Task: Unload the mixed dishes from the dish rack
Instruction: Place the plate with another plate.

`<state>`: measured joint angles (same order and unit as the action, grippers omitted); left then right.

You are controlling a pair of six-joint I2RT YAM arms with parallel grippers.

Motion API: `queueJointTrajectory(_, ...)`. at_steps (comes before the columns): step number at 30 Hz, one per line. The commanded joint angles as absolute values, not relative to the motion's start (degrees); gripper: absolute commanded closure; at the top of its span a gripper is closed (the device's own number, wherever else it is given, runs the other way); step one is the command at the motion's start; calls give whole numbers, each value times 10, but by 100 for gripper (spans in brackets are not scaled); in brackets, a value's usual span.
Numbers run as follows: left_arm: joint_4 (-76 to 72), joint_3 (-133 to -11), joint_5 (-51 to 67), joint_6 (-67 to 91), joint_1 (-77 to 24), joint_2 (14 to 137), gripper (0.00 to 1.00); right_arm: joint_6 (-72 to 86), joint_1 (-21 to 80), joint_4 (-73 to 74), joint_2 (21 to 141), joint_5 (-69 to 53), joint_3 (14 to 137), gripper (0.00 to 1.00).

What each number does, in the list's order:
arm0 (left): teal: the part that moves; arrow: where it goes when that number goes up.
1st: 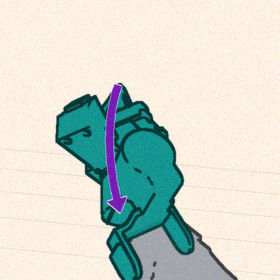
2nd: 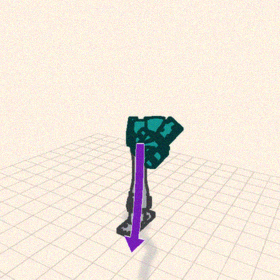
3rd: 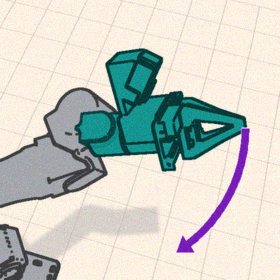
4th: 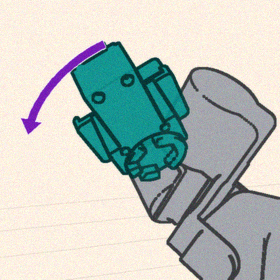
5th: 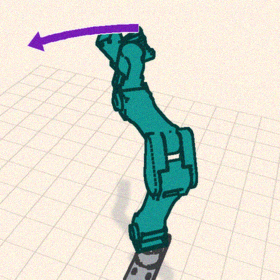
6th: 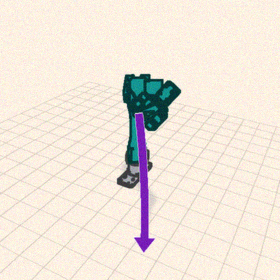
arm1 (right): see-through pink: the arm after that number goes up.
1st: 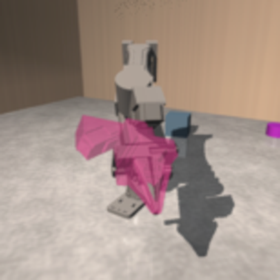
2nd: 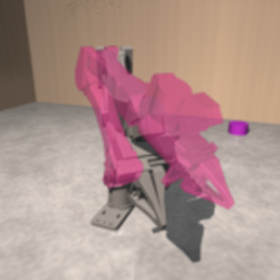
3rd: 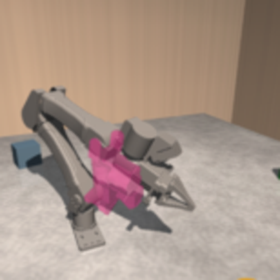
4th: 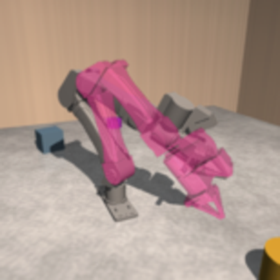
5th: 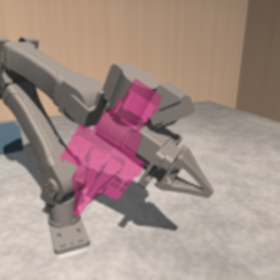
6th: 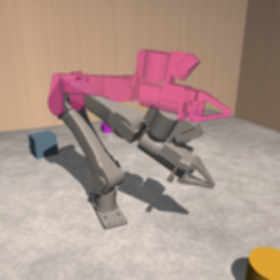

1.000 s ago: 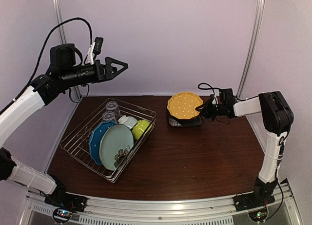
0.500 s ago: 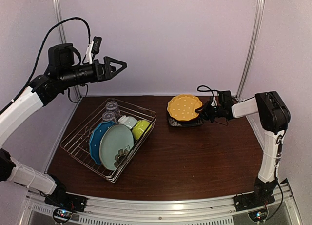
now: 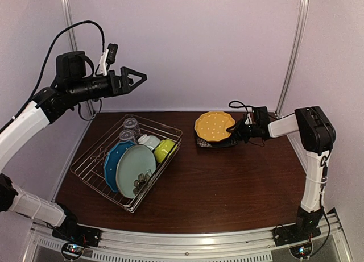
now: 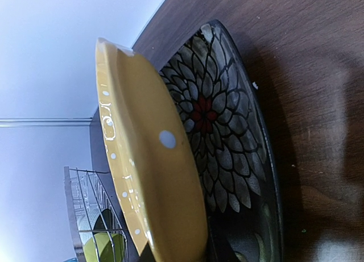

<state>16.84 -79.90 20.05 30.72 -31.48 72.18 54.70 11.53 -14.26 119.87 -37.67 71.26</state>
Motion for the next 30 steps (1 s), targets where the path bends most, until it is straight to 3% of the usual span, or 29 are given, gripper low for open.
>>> queueJointTrajectory(1, 165, -795, 190, 295, -312, 710, 3, 554, 120, -211, 1193, -389, 743, 95)
queueJointTrajectory(13, 163, -796, 190, 296, -312, 707, 3, 546, 134, -188, 1197, -374, 748, 90)
queueJointTrajectory(15, 163, -797, 190, 296, -312, 707, 3, 532, 136, -163, 1194, -367, 755, 85)
queueJointTrajectory(18, 162, -796, 189, 297, -312, 707, 2, 513, 138, -130, 1189, -356, 763, 70)
queueJointTrajectory(30, 153, -789, 197, 300, -312, 706, 3, 385, 141, 68, 1176, -286, 821, 47)
